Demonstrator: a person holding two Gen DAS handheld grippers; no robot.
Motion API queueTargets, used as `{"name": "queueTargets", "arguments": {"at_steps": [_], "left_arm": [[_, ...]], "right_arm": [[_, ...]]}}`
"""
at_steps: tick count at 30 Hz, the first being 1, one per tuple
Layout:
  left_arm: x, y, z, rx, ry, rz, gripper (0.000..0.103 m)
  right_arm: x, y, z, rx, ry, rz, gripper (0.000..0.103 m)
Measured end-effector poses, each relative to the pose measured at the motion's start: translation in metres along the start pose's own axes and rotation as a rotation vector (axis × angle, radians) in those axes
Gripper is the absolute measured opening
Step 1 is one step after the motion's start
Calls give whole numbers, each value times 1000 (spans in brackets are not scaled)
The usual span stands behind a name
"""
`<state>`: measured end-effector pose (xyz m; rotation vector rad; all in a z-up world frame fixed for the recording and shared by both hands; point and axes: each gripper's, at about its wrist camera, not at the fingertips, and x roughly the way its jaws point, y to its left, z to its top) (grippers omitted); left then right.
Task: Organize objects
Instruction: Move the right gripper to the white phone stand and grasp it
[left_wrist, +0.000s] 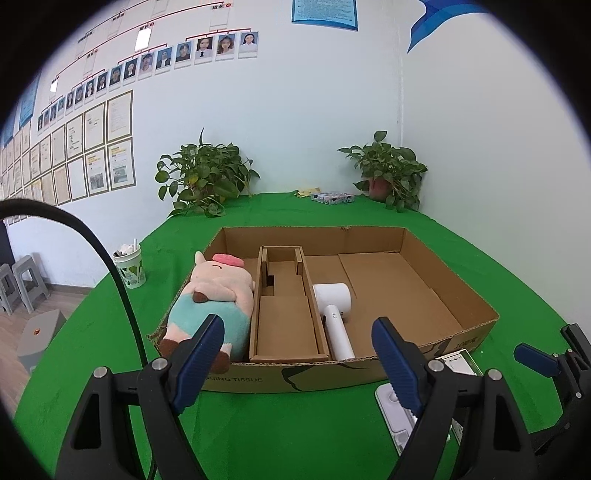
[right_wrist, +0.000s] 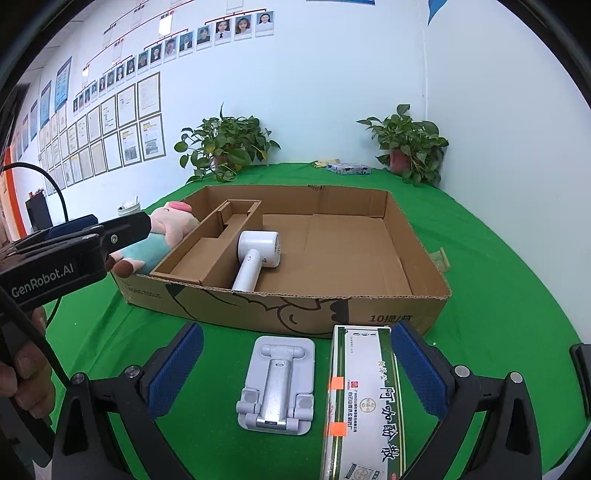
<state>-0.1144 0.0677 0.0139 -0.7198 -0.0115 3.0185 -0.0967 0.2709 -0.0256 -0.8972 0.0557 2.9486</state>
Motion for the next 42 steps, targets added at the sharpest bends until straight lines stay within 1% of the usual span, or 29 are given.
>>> {"name": "queueTargets", "arguments": {"at_steps": [3,5,10,12,14,17,18,20,23,25,27,29,32,34,35,36,37,38,40,42], "left_arm": [[-2,-1,-4,11,-4,6,81],[0,2,-7,5,16,2,81],[16,13,-21,-25,136,-59,81],[22,15,-29,-23,174,-66,81],[27,16,-36,-21,204,-67,81],[32,18,-43,-35,232,-86,81],[33,18,-45,-41,238,-93,81],[36,17,-47,-56,255,-106,81],[39,14,-51,-64,269,-130,81],[41,10,-53,-56,276,-144,81],[44,6,-54,-46,287,-166,81],[48,4,-55,-54,303,-190,81],[56,6,-58,-101,342,-229,81],[60,7,-58,-123,363,-258,81],[62,7,-58,-127,367,-266,81],[64,7,-59,-131,372,-273,81],[66,8,-60,-138,383,-276,81],[67,9,-61,-145,394,-279,81],[68,10,-66,-165,415,-307,81],[67,9,-73,-177,444,-345,81]], "right_arm": [[2,1,-3,0,7,14,102],[5,3,-5,3,24,51,102],[20,25,-19,-28,96,207,102],[33,34,-28,-31,155,278,100],[46,40,-37,-21,210,304,97],[60,37,-49,-2,260,284,96],[60,33,-50,-2,251,262,96],[63,23,-52,14,262,246,96],[64,5,-52,23,254,182,96],[69,-4,-53,39,270,146,96],[77,-10,-50,46,292,134,96],[81,-8,-50,39,301,123,96],[86,1,-48,19,309,127,96],[94,9,-48,-10,324,99,96],[99,13,-48,-19,334,90,91],[103,15,-48,-30,339,76,82],[104,16,-49,-47,335,65,77],[103,17,-49,-52,335,76,66],[100,22,-50,-71,339,79,66],[92,22,-56,-71,347,104,66]]}}
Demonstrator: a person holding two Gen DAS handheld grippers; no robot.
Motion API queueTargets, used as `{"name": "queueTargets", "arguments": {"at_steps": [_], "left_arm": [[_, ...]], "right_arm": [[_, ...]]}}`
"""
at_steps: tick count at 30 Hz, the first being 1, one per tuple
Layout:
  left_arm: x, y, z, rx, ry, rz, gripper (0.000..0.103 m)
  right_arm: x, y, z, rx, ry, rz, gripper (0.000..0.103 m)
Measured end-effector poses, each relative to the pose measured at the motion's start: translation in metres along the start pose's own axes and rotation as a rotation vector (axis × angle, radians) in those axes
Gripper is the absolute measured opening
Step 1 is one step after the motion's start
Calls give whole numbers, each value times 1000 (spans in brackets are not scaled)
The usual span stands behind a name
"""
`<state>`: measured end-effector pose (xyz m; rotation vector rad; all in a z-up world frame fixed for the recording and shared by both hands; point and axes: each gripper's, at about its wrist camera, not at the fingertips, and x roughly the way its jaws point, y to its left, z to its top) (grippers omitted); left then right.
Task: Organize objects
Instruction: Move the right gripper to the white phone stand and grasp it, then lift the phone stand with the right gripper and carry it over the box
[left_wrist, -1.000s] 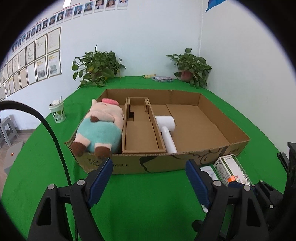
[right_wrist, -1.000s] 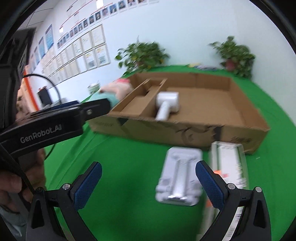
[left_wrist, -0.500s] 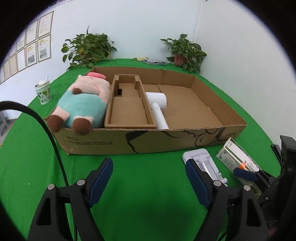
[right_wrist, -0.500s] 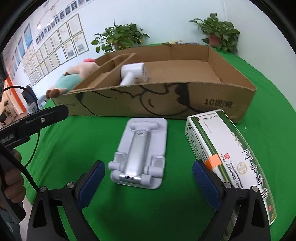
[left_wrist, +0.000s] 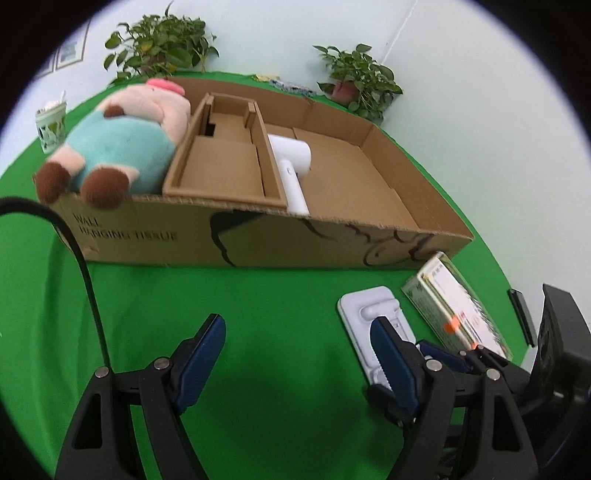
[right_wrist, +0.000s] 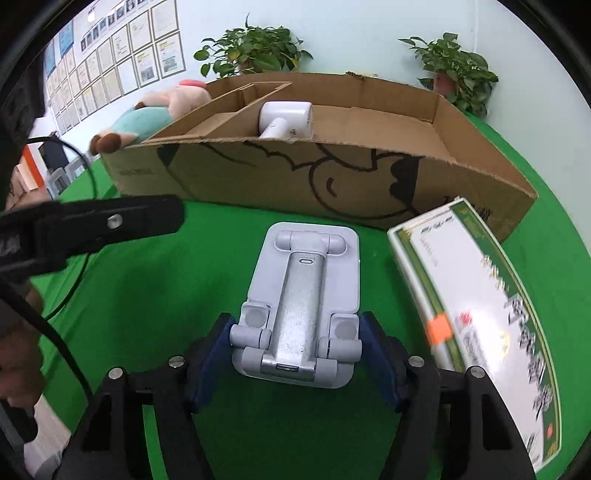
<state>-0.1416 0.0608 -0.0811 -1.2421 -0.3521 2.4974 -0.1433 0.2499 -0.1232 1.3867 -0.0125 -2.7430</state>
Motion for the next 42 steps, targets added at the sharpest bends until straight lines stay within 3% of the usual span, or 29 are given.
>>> {"name": "queueTargets", "arguments": {"at_steps": [2,5,8,9,16,18,22,26,28,30,32,42], "left_arm": [[2,-1,-8,-7,37,-44,81],[7,-7,-22,-34,123,-169,80],[9,-17,-32,-44,180,-277,76],[11,-17,-32,-55,192,-292,76],[24,-15,-30,-104,233,-371,76],[26,-15,-29,-108,232,-380,76],[28,-17,-29,-111,235,-390,76],[30,-19,-29,-118,230,-388,75],[33,-18,-30,-133,224,-377,67],[38,-17,-31,-148,221,-358,47],[40,-15,-31,-152,221,-342,40],[34,-21,-22,-133,203,-317,36]], "right_arm": [[-10,2,-13,8,9,35,66],[-26,1,-29,54,16,109,70],[-37,3,-37,53,-20,124,96],[-40,5,-39,36,-44,105,98],[-31,13,-42,-40,-53,78,96],[-26,17,-41,-51,-45,87,83],[-24,23,-43,-78,-56,27,66],[-26,25,-43,-53,-50,31,66],[-27,23,-43,-25,-48,45,66],[-28,19,-41,12,-44,67,66],[-28,14,-37,63,-41,107,66],[-29,16,-34,92,-43,134,65]]}}
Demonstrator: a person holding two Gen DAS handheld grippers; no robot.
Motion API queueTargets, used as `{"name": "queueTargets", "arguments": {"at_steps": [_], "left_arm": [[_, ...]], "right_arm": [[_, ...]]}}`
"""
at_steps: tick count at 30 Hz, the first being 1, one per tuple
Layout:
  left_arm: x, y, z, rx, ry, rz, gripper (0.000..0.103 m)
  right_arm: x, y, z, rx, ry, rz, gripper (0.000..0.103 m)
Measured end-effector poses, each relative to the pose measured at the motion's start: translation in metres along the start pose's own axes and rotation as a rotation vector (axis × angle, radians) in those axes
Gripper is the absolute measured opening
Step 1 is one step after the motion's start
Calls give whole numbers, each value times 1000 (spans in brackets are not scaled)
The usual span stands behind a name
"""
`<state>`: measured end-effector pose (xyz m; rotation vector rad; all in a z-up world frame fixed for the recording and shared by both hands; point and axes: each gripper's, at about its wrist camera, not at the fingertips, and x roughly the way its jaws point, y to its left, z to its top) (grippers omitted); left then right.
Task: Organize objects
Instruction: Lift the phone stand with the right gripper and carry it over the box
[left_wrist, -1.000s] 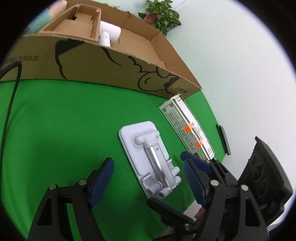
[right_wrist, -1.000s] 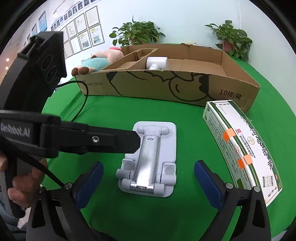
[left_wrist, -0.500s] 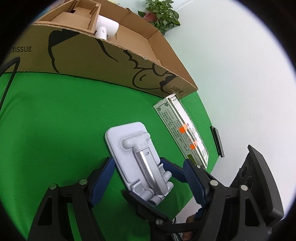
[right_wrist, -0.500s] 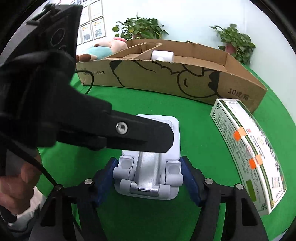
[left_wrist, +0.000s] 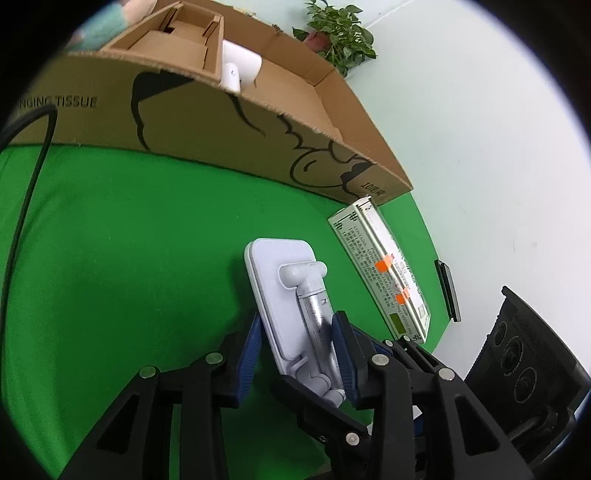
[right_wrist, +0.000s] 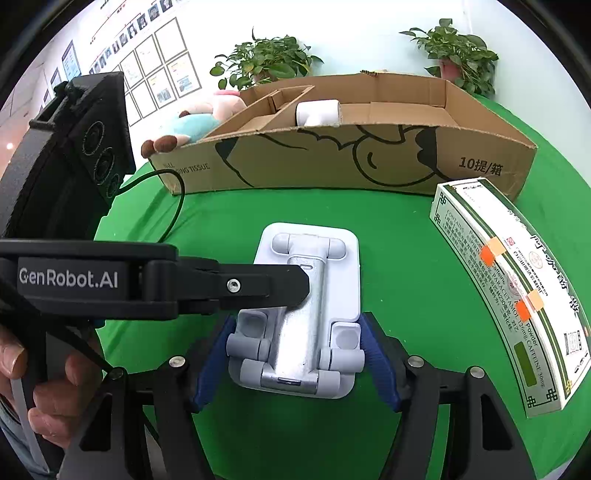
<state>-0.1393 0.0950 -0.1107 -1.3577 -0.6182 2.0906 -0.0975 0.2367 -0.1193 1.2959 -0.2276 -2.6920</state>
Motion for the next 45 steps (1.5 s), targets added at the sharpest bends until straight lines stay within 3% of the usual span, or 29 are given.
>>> {"name": "queueTargets", "arguments": {"at_steps": [11,28,34,45], "left_arm": [[-35,-29,26,123,-100,26,32],[-62,-100,132,353,-227,37,31],[-59,-104,157,358,-208,41,31],[-30,-81,175,294,-140,86,31]], "right_arm": [[-26,14,24,-15,-127,16,64],[-67,-7,137,-49,-349,-41,64],[-66,-19,171,-36,-349,-41,64],[-14,-46,199,27,-227,-3,64]]}}
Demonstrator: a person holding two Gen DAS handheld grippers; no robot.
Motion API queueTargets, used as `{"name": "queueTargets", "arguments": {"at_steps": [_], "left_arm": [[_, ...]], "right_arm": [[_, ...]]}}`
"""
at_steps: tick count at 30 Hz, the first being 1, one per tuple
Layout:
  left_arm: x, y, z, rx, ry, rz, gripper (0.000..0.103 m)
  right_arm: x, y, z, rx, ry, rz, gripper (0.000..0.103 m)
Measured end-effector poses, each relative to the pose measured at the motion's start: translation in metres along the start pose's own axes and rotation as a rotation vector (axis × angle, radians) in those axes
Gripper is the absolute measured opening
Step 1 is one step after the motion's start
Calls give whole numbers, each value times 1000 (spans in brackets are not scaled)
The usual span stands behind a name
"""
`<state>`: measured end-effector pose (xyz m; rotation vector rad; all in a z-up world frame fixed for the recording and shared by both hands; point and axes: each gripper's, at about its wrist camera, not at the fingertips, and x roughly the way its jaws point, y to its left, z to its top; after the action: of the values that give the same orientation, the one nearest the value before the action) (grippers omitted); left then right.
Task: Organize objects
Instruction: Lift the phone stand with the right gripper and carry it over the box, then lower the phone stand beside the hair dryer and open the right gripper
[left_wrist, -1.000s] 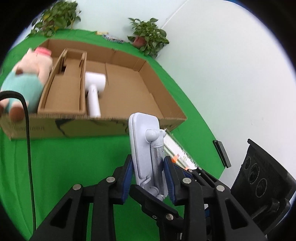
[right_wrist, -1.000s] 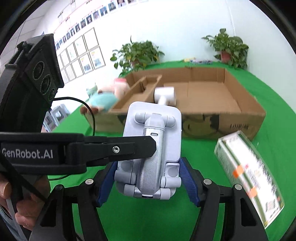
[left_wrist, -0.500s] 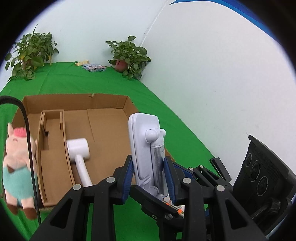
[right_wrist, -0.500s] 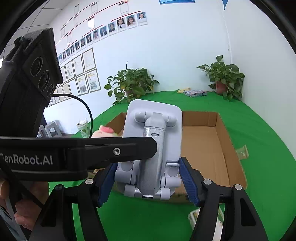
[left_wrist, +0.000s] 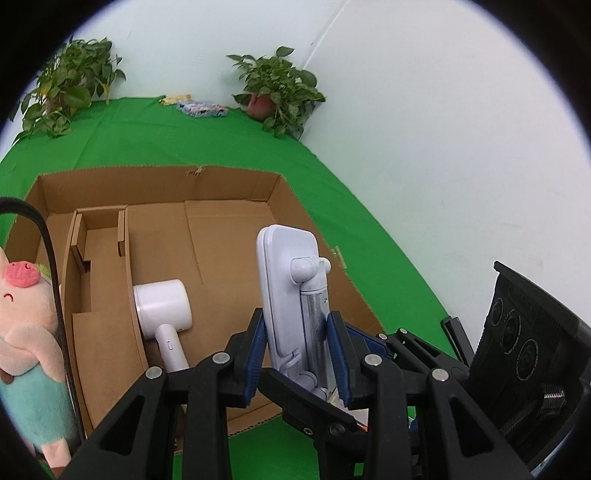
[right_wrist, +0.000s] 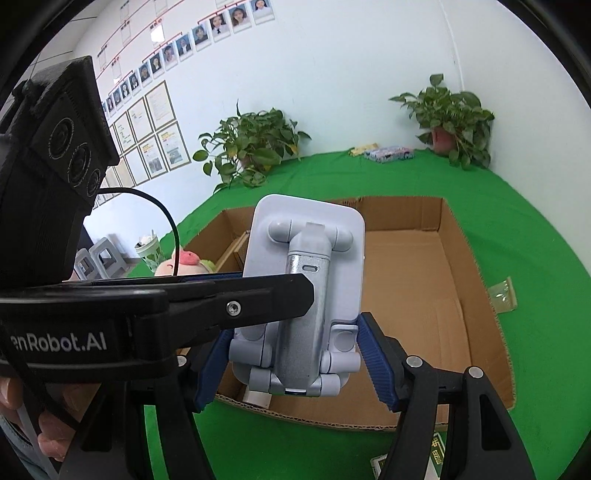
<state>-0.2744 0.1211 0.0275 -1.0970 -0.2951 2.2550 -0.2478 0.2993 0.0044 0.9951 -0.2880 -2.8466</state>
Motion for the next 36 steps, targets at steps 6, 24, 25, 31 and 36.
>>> {"name": "queueTargets", "arguments": {"at_steps": [6,24,25,31,36], "left_arm": [[27,19,-3,-53,76,34,31],[76,60,-20,-190,210,46,32],[77,61,-21,-191,220,52,33],[76,59,-16,-190,257,119,29],[58,61,-16,-181,234,162,29]], "right_arm": [[36,-13,-12,53,82,37,64],[108,-53,-33,155,272,58,64],[110,-53,-33,156,279,60,64],[115,-52,-34,160,318,58,64],[121,-49,-36,140,343,5,63]]}}
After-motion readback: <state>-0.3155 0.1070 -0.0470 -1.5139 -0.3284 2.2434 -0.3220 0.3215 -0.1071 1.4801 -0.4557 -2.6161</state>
